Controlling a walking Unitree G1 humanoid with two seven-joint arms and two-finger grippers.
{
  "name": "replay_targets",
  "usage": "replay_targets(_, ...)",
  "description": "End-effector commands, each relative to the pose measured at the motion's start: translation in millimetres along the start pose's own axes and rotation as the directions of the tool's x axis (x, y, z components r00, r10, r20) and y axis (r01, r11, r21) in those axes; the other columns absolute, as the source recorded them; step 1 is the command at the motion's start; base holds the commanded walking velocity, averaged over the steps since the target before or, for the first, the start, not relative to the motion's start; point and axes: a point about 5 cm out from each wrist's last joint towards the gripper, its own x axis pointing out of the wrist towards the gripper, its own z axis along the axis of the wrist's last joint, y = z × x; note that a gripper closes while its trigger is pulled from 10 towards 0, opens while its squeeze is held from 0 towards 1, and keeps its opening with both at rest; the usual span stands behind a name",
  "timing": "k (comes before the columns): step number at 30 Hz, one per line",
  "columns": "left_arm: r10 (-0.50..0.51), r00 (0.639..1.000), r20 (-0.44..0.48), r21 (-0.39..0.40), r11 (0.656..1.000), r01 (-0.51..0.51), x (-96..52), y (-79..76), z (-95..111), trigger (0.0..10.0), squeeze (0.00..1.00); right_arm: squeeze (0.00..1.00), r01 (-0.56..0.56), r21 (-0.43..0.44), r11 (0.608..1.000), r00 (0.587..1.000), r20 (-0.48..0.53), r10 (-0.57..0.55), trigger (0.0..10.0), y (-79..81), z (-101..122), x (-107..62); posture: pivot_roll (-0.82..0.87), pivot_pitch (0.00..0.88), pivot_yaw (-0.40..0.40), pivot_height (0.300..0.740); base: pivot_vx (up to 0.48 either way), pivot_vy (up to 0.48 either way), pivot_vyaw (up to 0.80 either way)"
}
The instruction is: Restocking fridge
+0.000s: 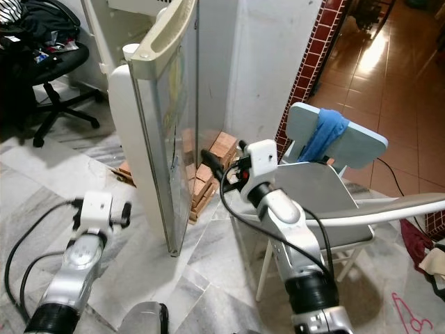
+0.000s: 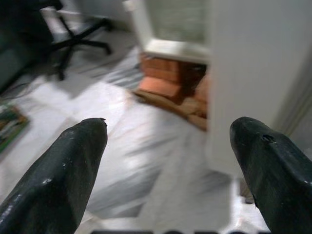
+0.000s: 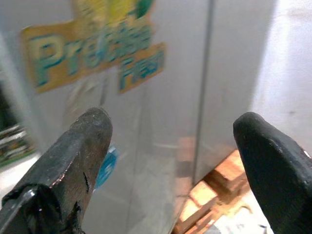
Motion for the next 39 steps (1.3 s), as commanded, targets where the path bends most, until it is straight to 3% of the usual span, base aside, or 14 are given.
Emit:
replay_targets(1,0.057,0.997,0.047,0.009,0.998,-0.057,-3.5,10.1,7,10.0,0.00,0.00,0.031,-0.002,1.000,1.000,-0.001,-0.031,10.0,0.8,2,9.5,0.12,0.010,-0.049,0.740,0.000,0.000,0.00)
replay_targets(4,0.101,0.994,0.031,0.034,0.994,-0.102,-22.6,23.8,-6,10.0,0.00,0.00,0.010,0.043,0.999,1.000,0.020,-0.011,10.0,20.6,12,35.0,0.16,0.026,-0.065,0.740,0.000,0.000,0.00)
replay_targets(8,0.115,0.992,-0.053,0.041,0.993,-0.113,-55.0,32.2,-35,10.0,0.00,0.00,-0.168,0.083,0.982,0.984,0.066,0.163,10.0,77.6,35,63.6,0.21,0.039,-0.097,0.740,0.000,0.000,0.00)
replay_targets(12,0.135,0.988,-0.077,0.035,0.991,-0.133,-58.7,32.8,-42,10.0,0.00,0.00,-0.310,0.121,0.943,0.948,0.113,0.297,10.0,113.0,50,68.0,0.23,0.038,-0.114,0.740,0.000,0.000,0.00)
replay_targets(15,0.146,0.988,-0.057,0.029,0.989,-0.145,-53.1,32.0,-35,10.0,0.00,0.00,-0.558,0.181,0.810,0.829,0.174,0.532,10.0,154.4,66,56.8,0.24,0.032,-0.119,0.740,0.000,0.000,0.00)
replay_targets(17,0.139,0.989,-0.046,0.026,0.990,-0.138,-49.8,30.6,-30,10.0,0.00,0.00,-0.726,0.209,0.655,0.688,0.217,0.693,10.0,174.1,75,38.8,0.23,0.024,-0.115,0.740,0.000,0.000,0.00)
replay_targets(19,0.136,0.990,-0.043,0.026,0.990,-0.135,-48.7,30.3,-28,10.0,0.00,0.00,-0.762,0.210,0.612,0.647,0.227,0.728,10.0,177.8,76,33.8,0.23,0.023,-0.114,0.740,0.000,0.000,0.00)
replay_targets(21,0.126,0.991,-0.039,0.026,0.992,-0.125,-46.9,29.3,-25,10.0,0.00,0.00,-0.738,0.183,0.650,0.675,0.201,0.710,10.0,172.9,69,34.7,0.22,0.019,-0.107,0.740,0.000,0.000,0.00)
replay_targets(22,0.122,0.992,-0.028,0.032,0.992,-0.121,-45.2,28.9,-23,10.0,0.00,0.00,-0.686,0.164,0.708,0.727,0.162,0.667,10.0,163.1,59,39.3,0.21,0.018,-0.103,0.740,0.000,0.000,0.00)
replay_targets(23,0.122,0.992,-0.028,0.032,0.992,-0.121,-45.2,28.9,-23,10.0,0.00,0.00,-0.686,0.164,0.708,0.727,0.162,0.667,10.0,163.1,59,39.3,0.21,0.018,-0.103,0.740,0.000,0.000,0.00)
replay_targets(25,0.111,0.994,-0.001,0.043,0.993,-0.111,-40.9,27.3,-17,10.0,0.00,0.00,-0.599,0.118,0.792,0.801,0.091,0.592,10.0,142.5,43,44.5,0.21,0.018,-0.095,0.740,0.000,0.000,0.00)
replay_targets(29,0.062,0.994,0.086,0.035,0.997,-0.065,-31.3,16.4,4,10.0,0.00,0.00,-0.288,0.083,0.954,0.956,-0.027,0.291,10.0,71.4,9,38.4,0.18,0.015,-0.077,0.740,0.000,0.000,0.00)
replay_targets(35,0.021,0.980,0.196,0.034,0.999,-0.028,-30.2,7.1,33,10.0,0.00,0.00,0.091,-0.016,0.996,0.994,-0.051,-0.092,10.0,9.5,-13,8.6,0.15,0.040,-0.058,0.740,0.000,0.283,0.00)
replay_targets(39,0.015,0.968,0.249,0.021,1.000,-0.021,-34.2,4.3,44,10.0,0.00,0.00,0.159,-0.043,0.986,0.987,-0.013,-0.160,10.0,-3.9,-18,-4.6,0.15,0.042,-0.052,0.740,0.000,0.480,0.00)
